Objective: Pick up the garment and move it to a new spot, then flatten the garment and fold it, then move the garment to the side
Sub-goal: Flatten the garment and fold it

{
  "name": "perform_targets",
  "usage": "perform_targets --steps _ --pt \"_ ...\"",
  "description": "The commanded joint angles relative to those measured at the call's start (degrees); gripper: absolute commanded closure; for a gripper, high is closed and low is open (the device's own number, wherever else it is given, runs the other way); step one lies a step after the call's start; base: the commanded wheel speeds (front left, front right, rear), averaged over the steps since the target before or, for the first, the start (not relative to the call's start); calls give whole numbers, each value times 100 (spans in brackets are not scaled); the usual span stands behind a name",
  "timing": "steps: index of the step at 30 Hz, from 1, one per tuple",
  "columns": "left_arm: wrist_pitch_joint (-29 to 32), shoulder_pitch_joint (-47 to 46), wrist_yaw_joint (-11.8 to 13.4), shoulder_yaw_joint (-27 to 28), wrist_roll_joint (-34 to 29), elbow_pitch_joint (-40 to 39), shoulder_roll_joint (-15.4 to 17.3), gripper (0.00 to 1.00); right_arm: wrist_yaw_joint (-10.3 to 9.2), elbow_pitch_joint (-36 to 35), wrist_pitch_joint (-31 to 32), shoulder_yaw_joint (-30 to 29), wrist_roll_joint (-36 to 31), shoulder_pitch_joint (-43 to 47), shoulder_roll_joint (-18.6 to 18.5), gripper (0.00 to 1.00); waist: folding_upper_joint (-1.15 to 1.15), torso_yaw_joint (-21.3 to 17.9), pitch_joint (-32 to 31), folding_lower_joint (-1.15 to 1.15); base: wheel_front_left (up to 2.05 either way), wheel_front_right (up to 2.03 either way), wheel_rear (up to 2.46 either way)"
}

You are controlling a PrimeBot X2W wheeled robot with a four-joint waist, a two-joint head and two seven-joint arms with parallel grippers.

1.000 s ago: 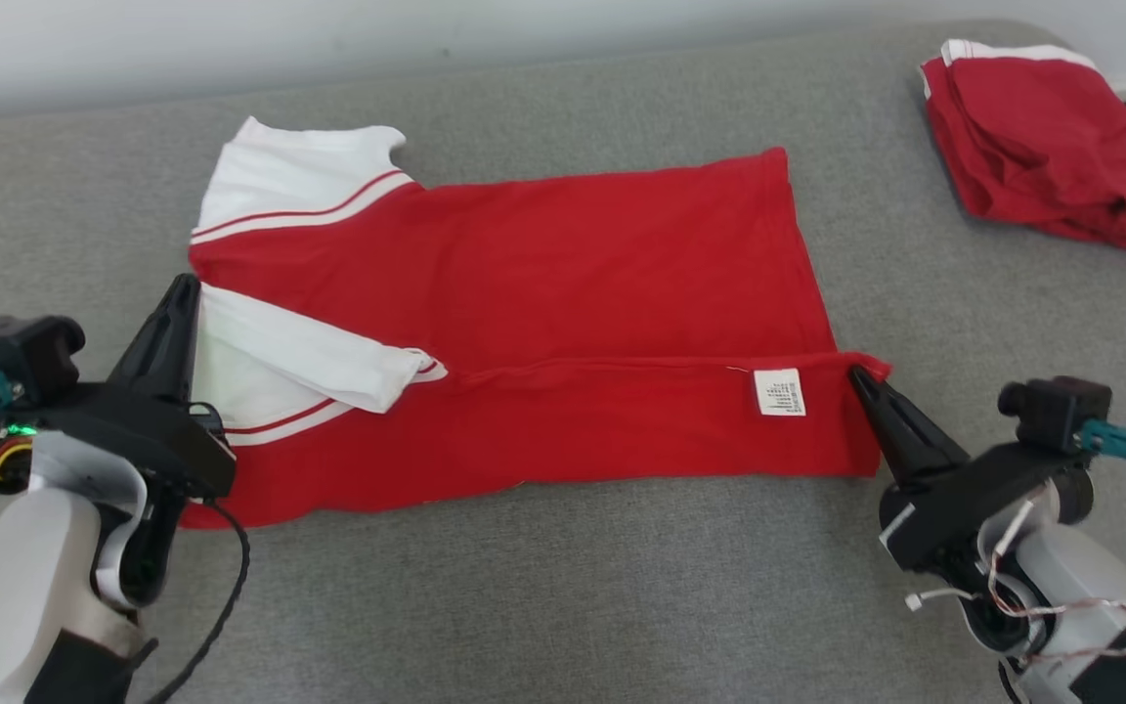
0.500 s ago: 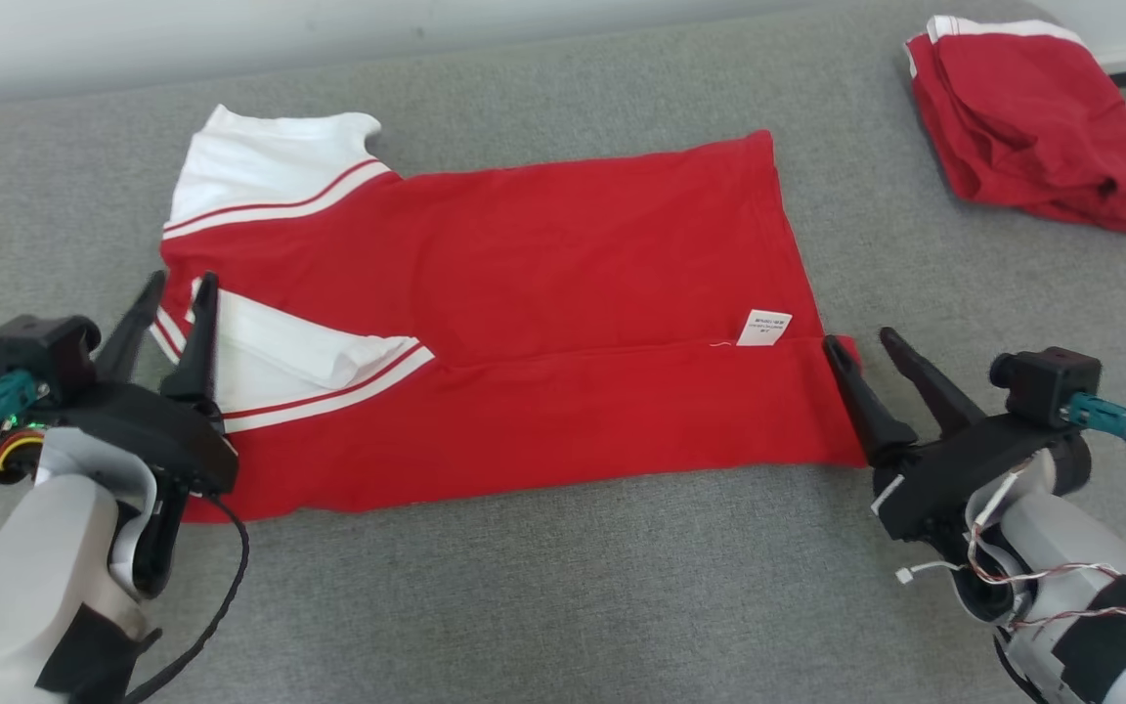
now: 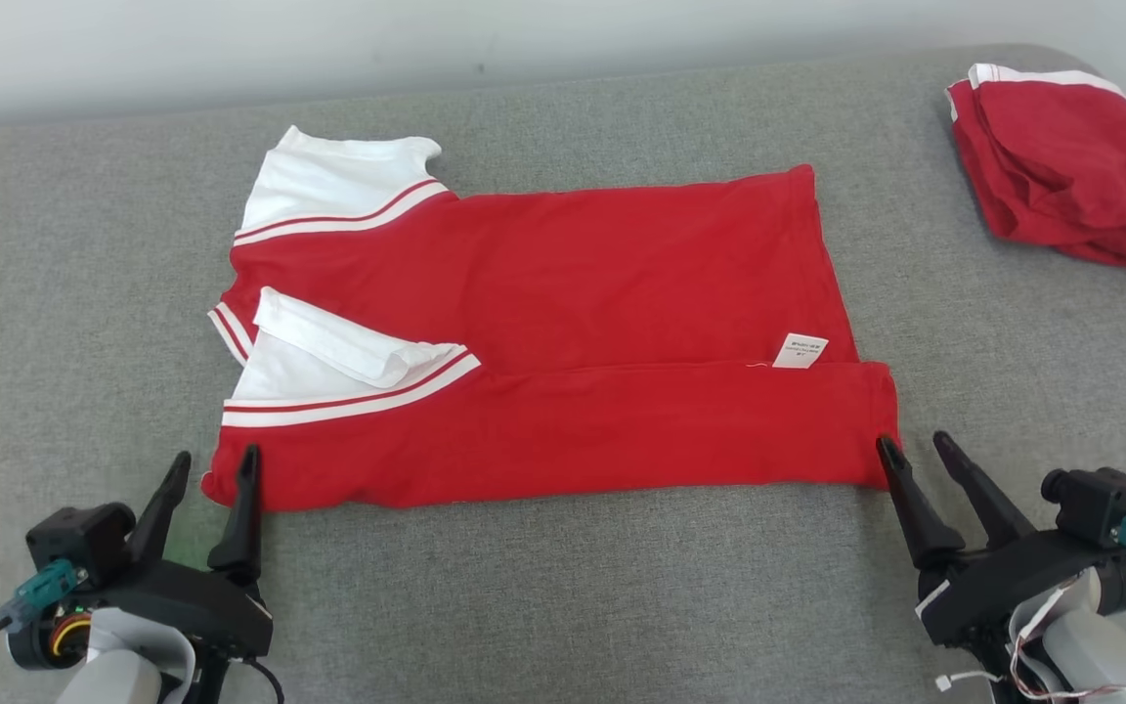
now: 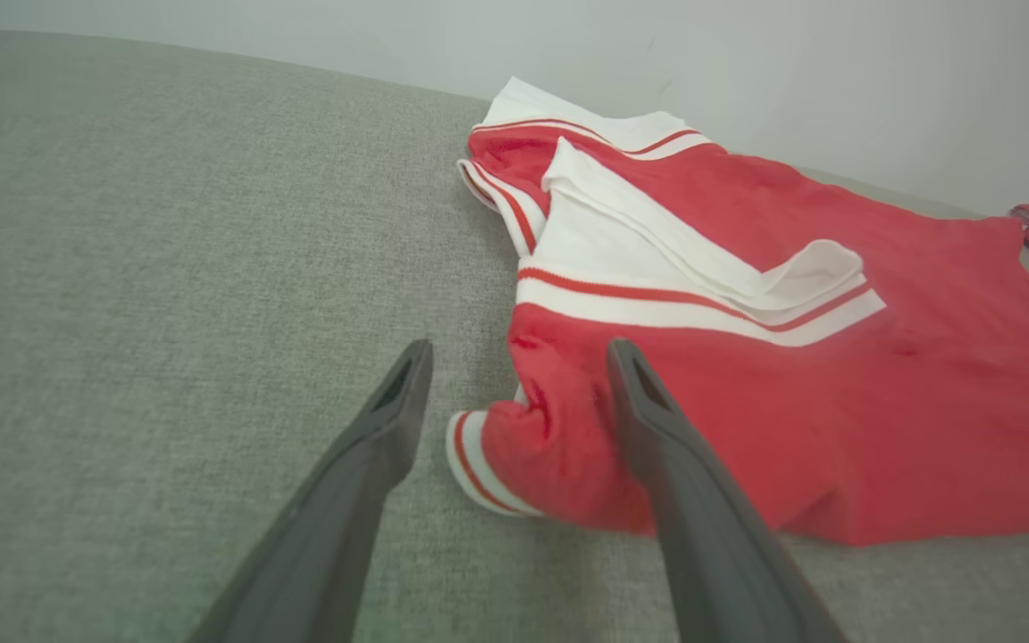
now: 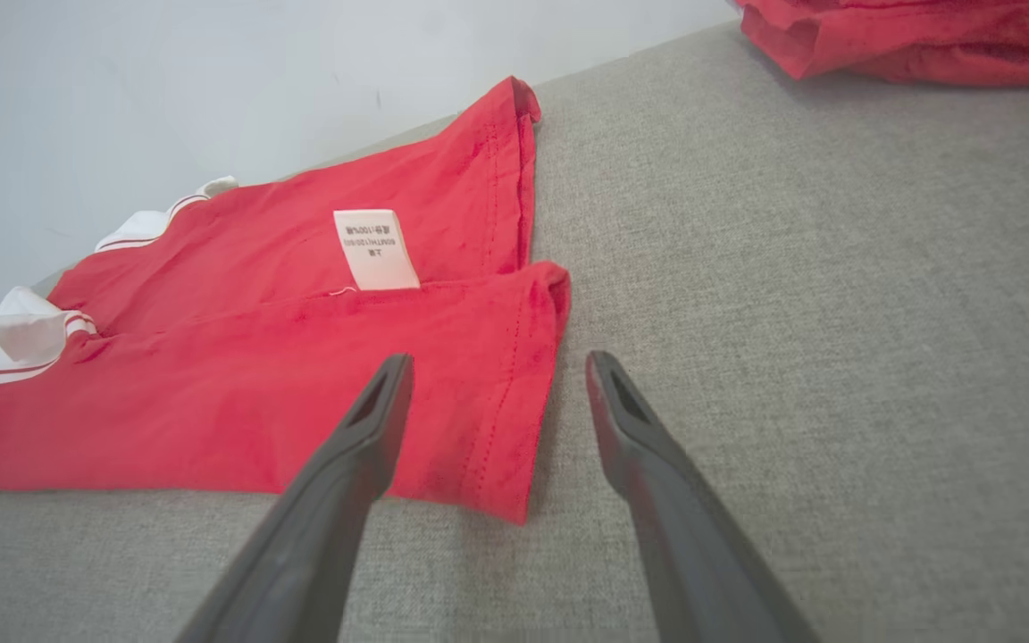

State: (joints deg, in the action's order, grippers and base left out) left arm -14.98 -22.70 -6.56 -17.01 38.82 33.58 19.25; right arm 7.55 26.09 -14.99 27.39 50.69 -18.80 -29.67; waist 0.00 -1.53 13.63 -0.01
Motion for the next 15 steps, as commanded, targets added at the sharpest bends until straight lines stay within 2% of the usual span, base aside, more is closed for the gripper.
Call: perform_targets --steps 1,11,12,13,14,15 --pt "-22 52 -23 14 -31 -24 -37 0 -15 6 -22 -41 -80 98 57 0 0 6 10 1 0 0 0" --pt "-23 -76 -57 -57 5 514 -223 0 -15 559 -20 131 -252 -140 392 0 0 -80 -8 1 0 0 0" --pt "-22 -83 -64 -70 25 579 -237 10 -15 617 -20 173 -227 -190 442 32 0 -82 -16 1 0 0 0" --pt "-22 -81 -71 -94 35 620 -257 82 -15 687 -21 206 -209 -234 481 86 0 -80 -28 1 0 0 0" --pt "-22 -84 -76 -116 43 655 -274 100 -15 748 -21 237 -183 -265 515 100 0 -72 -45 1 0 0 0" --pt "-22 -84 -76 -116 43 655 -274 100 -15 748 -21 237 -183 -265 515 100 0 -72 -45 1 0 0 0"
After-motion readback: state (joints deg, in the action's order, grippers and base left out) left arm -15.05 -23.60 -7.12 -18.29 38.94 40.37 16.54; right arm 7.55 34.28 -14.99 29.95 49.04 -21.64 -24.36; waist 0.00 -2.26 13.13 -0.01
